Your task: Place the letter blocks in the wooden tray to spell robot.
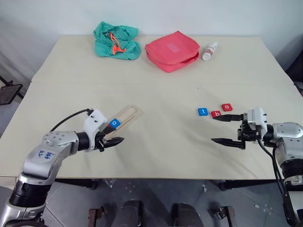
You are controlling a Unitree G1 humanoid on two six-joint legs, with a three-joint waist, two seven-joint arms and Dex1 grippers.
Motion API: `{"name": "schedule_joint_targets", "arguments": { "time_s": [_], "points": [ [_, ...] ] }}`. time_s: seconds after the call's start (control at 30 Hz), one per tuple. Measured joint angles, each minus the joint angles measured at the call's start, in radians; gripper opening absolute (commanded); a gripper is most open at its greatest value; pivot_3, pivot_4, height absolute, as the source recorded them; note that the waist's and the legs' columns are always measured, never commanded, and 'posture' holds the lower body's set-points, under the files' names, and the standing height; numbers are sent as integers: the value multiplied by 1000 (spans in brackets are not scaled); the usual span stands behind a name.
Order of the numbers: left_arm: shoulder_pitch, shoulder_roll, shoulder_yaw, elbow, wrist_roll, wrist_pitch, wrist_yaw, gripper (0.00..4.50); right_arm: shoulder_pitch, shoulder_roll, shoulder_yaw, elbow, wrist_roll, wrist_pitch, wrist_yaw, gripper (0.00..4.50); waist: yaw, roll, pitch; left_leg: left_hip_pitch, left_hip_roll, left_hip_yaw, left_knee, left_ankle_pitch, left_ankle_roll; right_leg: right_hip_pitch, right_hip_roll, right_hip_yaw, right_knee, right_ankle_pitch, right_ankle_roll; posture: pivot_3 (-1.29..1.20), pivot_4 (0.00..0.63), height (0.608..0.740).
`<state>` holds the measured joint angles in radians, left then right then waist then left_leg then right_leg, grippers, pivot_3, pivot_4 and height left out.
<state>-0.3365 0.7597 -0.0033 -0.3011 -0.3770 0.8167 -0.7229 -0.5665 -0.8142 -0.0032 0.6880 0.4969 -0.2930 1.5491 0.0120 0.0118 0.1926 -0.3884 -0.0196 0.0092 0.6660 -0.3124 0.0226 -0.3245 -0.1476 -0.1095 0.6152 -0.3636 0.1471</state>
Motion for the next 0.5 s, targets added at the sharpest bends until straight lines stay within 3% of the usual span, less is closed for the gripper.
{"name": "schedule_joint_targets", "arguments": {
  "time_s": [0.4, 0.5],
  "points": [
    [-48, -15, 8, 34, 2, -12, 24, 2908, 121, -1, -85, -128, 9, 58, -3, 4500, 0, 0, 0, 0, 0, 0, -1, 0, 0, 0, 0, 0, 0, 0, 0, 0, 150, 740],
    [-40, -19, 73, -5, -38, 69, 58, 2908, 114, -2, -87, -130, -1, 65, -3, 4500, 0, 0, 0, 0, 0, 0, -1, 0, 0, 0, 0, 0, 0, 0, 0, 0, 150, 740]
  ]
}}
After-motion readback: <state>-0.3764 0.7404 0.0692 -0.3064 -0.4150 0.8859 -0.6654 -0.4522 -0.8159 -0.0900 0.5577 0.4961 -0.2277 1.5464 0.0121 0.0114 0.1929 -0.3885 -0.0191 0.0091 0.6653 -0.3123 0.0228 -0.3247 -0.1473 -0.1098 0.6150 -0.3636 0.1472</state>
